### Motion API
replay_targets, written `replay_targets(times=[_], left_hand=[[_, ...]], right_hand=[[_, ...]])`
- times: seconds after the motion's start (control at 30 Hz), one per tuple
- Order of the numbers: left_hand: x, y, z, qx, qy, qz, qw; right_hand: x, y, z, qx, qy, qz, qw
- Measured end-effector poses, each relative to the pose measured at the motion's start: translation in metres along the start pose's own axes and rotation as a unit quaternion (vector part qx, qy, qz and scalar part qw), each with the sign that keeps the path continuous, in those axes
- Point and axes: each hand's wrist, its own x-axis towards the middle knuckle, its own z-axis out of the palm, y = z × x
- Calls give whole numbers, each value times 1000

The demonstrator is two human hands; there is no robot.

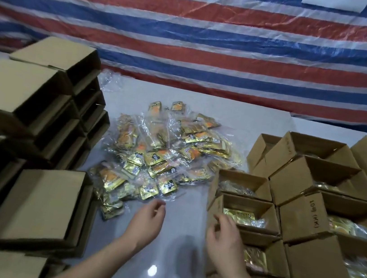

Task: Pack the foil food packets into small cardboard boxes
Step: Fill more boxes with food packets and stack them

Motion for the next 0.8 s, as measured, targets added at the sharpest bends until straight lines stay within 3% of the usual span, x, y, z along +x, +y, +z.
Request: replay_targets(times=[0.17,0.3,0.47,0.63,0.8], left_hand=[[-4,3,-64,64,38,66,995],[-26,0,-119,90,128,108,982],[-45,13,-210,220,304,163,913],[-65,6,-286,315,399,106,855],[-82,-34,-335,435,335,-136,824]], right_hand=[[10,-17,23,26,-56,-35,998],[13,-26,36,12,-91,-54,994],[28,-82,51,13,-139,-109,984],[38,-201,75,32,-189,-261,946],[22,-305,95,37,-230,-369,900]])
